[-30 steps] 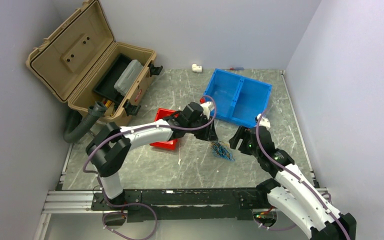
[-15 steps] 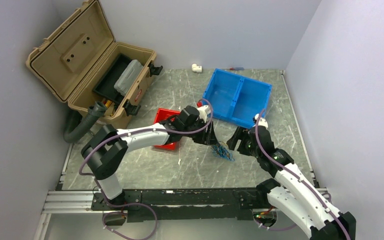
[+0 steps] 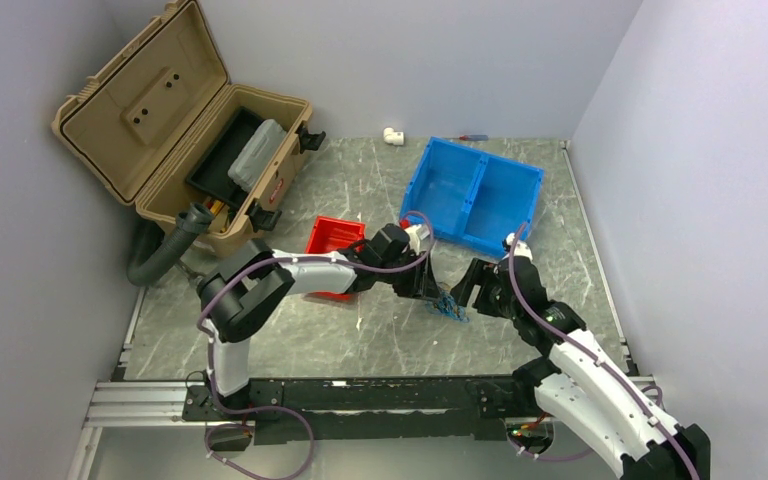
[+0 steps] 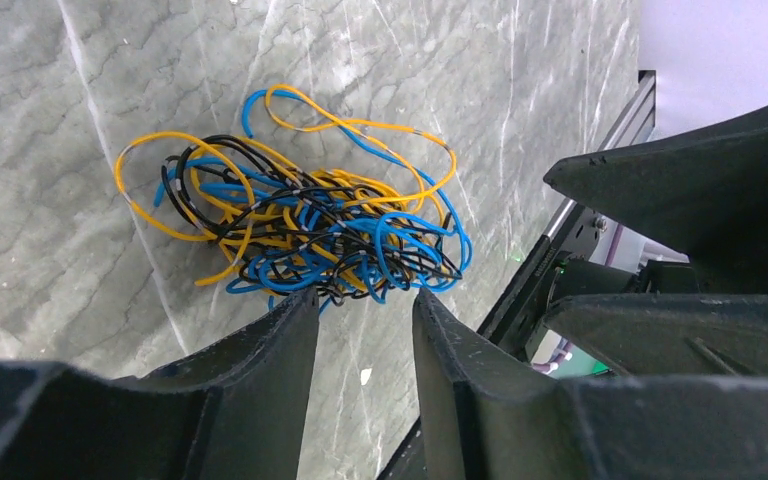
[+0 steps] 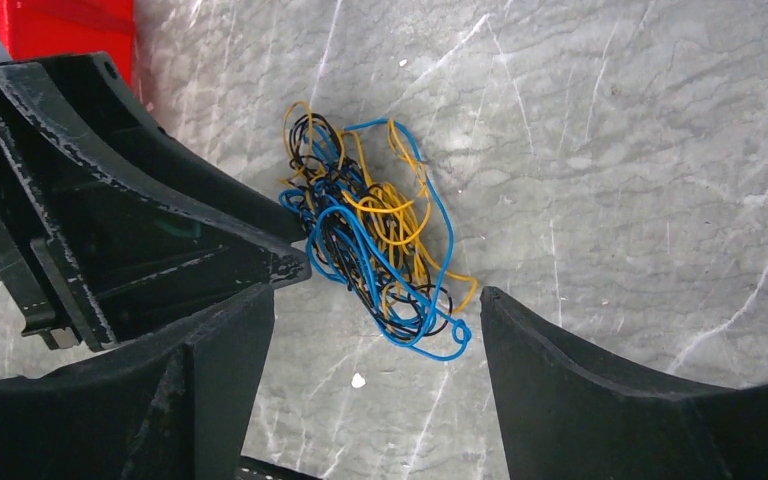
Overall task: Untangle the cables
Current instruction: Untie the cable.
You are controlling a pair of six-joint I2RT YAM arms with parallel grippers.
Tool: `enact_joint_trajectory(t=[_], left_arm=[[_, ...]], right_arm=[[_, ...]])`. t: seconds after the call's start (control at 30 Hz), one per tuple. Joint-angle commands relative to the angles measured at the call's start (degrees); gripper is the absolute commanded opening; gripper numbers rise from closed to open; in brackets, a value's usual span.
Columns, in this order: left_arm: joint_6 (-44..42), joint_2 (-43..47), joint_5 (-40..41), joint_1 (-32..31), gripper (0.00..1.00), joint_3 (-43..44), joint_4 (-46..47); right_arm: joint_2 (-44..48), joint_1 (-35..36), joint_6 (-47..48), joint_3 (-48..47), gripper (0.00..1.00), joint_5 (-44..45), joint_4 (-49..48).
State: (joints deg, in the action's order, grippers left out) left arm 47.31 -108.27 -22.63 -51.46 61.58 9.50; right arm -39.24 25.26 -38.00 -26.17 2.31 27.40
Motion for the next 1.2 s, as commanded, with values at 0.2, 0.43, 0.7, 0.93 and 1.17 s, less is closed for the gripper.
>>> enact_joint_trajectory(t=[0.2, 0.43, 0.7, 0.93, 1.17], left_arm=[[2.1, -1.7, 0.0, -0.9, 0.37, 2.2, 3.4], [-2.9, 6.0, 6.4, -0.7, 0.42, 2.1, -3.8], [-4.6, 15.2, 9.8, 0.1, 0.47, -2.2, -6.6], [-4.6, 20.2, 8.9, 1.9, 0.48, -7.2, -6.9], [-3.4, 20.5, 6.4, 2.3, 0.48, -9.8, -5.0]], right_arm=[[-1.0, -0.1, -1.6, 1.5, 0.77, -2.6, -3.3], [-2.2, -0.1, -1.7, 3.3, 0.76, -5.9, -4.7], [-7.6, 0.0, -1.5, 5.4, 0.75, -12.7, -10.4], [-8.6, 0.5, -4.1, 9.4, 0.75, -23.0, -20.7], [-10.8, 1.8, -7.2, 11.3, 0.74, -28.5, -29.2]])
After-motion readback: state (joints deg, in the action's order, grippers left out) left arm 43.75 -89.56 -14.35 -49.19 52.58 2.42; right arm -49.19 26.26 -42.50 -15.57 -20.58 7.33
